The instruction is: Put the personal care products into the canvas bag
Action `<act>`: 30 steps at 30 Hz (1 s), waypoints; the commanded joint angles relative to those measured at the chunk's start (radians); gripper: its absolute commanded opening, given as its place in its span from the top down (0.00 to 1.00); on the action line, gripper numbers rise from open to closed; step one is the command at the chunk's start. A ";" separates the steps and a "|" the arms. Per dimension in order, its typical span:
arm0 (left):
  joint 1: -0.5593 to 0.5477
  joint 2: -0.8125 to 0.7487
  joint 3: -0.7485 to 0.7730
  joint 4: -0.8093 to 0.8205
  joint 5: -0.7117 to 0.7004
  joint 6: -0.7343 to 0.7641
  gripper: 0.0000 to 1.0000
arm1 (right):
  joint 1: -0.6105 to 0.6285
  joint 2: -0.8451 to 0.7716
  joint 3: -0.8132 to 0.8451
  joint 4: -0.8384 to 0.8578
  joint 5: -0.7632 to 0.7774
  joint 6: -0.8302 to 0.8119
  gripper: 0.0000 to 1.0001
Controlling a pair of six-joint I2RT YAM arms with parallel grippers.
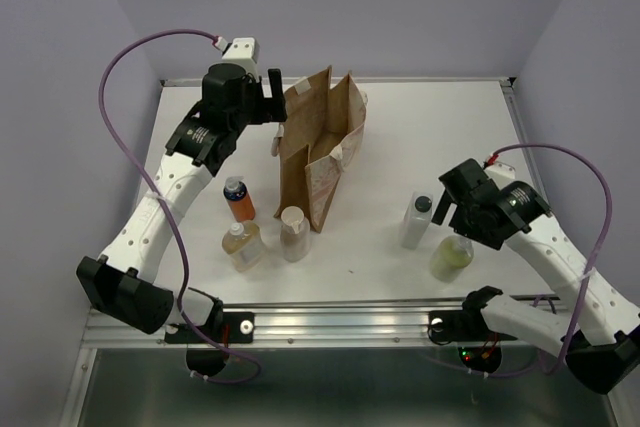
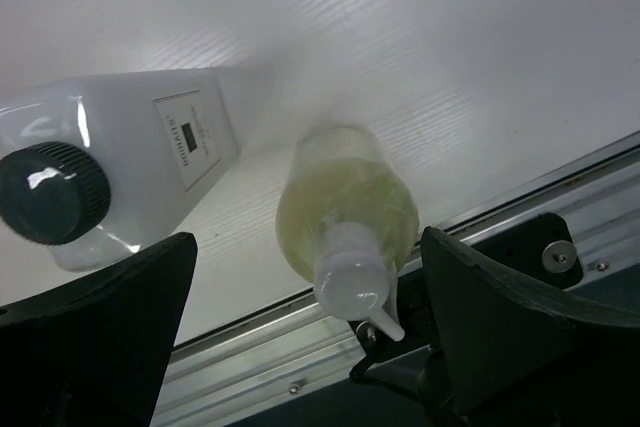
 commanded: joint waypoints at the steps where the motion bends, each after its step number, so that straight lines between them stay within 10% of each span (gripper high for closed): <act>1: -0.020 -0.003 0.003 0.021 -0.049 0.017 0.01 | -0.066 -0.021 -0.043 -0.052 0.022 -0.011 0.00; 30: -0.052 0.006 -0.010 0.017 -0.109 0.017 0.01 | -0.146 0.054 -0.247 0.109 -0.190 -0.085 0.00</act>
